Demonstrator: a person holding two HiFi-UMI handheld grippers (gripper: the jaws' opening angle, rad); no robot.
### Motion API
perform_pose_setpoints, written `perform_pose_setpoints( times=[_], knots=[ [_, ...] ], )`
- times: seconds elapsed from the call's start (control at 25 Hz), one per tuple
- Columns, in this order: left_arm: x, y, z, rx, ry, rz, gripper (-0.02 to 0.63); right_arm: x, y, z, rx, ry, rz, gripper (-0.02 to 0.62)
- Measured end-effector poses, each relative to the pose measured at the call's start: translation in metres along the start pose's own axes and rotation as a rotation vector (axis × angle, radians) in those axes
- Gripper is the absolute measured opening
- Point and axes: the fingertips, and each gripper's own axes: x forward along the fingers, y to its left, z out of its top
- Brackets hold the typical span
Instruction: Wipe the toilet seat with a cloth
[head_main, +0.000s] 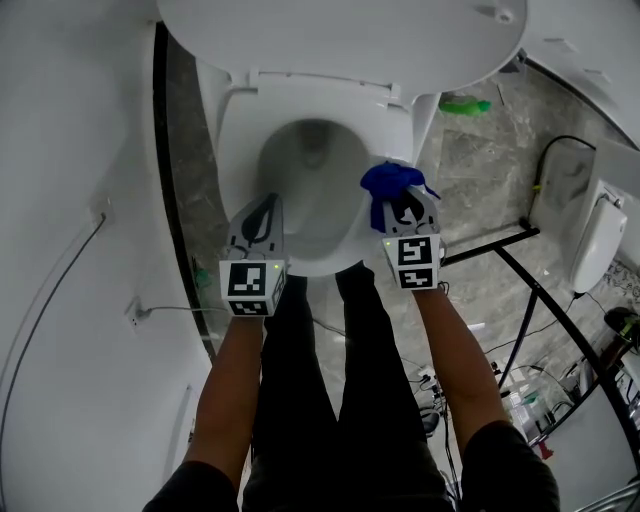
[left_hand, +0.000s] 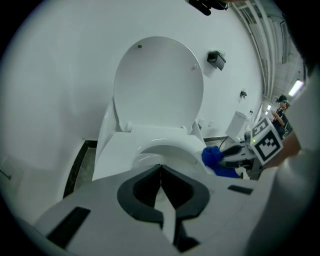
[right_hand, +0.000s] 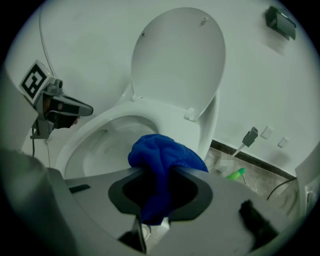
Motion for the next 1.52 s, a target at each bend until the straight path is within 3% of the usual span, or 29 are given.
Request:
perform_pose_setpoints(
  times=[0.68, 0.88, 1.08, 1.52],
  knots=[
    [0.000, 0.008, -0.007, -0.051, 0.001, 0.003, 0.011, -0.041, 0.108, -0.068, -0.195, 0.083, 0.193, 0.089],
    [-0.003, 0.020, -0.012, -0.075, -0.002, 0.027, 0.011, -0.043, 0.145, -0.072, -0.250, 0.073, 0.281, 0.089],
    [-0.011, 0.035, -0.017, -0.091, -0.005, 0.053, 0.011, -0.045, 0.192, -0.072, -0.398, 0.038, 0.402, 0.089],
    [-0.039, 0.079, -0.036, -0.142, -0.002, 0.136, 0.010, -0.028, 0.259, -0.050, -0.536, 0.027, 0.544, 0.090]
  ],
)
